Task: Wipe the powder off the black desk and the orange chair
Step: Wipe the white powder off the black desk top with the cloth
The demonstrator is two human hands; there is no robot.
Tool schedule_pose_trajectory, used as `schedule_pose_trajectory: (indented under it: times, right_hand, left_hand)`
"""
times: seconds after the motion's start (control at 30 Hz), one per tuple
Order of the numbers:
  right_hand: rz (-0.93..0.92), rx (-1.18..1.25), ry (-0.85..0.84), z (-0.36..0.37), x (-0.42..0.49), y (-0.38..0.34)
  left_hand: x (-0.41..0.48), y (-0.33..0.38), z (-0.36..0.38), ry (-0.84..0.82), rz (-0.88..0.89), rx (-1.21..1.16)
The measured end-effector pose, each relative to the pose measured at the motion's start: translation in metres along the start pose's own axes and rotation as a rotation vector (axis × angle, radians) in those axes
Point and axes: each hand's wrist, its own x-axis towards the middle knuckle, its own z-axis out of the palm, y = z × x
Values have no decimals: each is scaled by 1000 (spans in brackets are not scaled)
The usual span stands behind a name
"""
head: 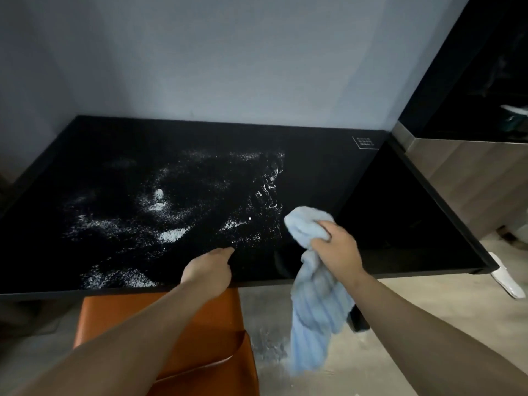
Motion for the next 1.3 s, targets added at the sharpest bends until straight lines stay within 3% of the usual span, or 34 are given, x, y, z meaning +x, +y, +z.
schedule_pose_trajectory:
  times: [0.17,0.37,0.73,0.93,1.13,1.3]
  right_hand:
    - [30,27,151,-4,13,-10]
    - [41,-22,252,-6,46,-12]
    - [10,-134,182,20,214,-19]
    - [-4,-218,165,37,290,-11]
    - [22,-335,150,52,359,-14]
    - [-143,-348,130,71,413,-30]
  left_hand:
    - [21,-7,-18,46,158,114]
    - [60,-10,-39,57,111,134]
    - [174,9,-68,71,-62,209]
    - [245,13,-99,86,-64,344]
    - [292,-1,-122,-47,-284,201]
    - [307,-12,-128,-115,-301,123]
